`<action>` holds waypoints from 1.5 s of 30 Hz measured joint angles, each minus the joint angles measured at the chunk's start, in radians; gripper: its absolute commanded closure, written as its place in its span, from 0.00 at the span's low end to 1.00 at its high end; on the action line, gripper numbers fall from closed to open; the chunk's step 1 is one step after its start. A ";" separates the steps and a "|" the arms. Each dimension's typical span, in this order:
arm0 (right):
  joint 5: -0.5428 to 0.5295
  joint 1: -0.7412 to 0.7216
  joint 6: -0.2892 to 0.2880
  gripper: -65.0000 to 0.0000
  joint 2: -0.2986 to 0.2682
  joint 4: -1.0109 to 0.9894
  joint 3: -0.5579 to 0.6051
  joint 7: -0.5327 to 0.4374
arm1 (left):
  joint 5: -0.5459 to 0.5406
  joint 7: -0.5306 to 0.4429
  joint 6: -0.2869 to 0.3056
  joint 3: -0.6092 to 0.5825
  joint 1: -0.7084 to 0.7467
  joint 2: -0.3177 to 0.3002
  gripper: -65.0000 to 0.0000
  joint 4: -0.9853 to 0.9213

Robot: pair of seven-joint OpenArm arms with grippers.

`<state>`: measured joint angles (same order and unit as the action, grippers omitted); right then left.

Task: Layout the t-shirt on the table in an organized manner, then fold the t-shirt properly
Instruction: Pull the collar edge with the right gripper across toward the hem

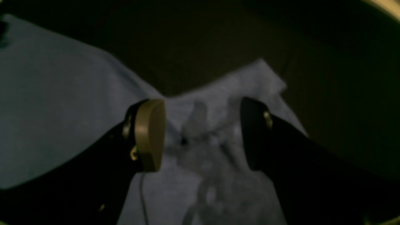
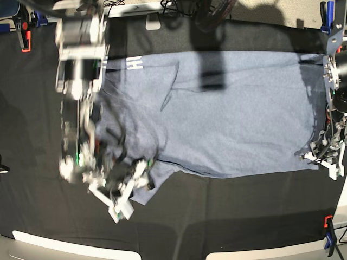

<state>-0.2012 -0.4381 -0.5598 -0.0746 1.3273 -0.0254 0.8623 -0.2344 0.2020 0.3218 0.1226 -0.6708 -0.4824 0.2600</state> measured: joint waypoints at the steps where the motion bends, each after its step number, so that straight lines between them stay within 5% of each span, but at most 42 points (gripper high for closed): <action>1: 0.000 -0.042 0.000 0.44 -0.013 -0.069 0.001 0.023 | 0.000 0.000 0.000 0.000 0.000 0.001 1.00 0.000; 15: -0.039 -0.336 0.004 0.44 -0.216 -0.734 0.002 -0.002 | 0.000 0.003 0.000 0.000 0.000 0.000 1.00 0.000; 19: -0.008 -0.349 0.015 0.44 -0.207 -0.845 0.003 -0.094 | -0.001 0.002 0.000 0.000 0.000 0.000 1.00 0.000; 24: -0.003 -0.346 0.015 0.47 -0.206 -0.883 0.003 -0.098 | 0.000 0.004 0.000 0.000 0.000 0.000 1.00 0.000; 41: 0.077 -0.314 0.014 0.72 -0.169 -0.882 0.003 -0.191 | 0.000 0.007 0.001 0.000 0.000 0.000 1.00 0.000; 45: 0.130 -0.313 0.014 0.97 -0.169 -0.882 0.002 -0.216 | 0.000 0.007 0.001 0.000 0.000 0.000 1.00 0.000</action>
<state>-0.0708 -0.7509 -0.5453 -0.2436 0.4458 -0.0231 0.6468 -0.2348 0.2092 0.3225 0.1226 -0.6704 -0.4820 0.2600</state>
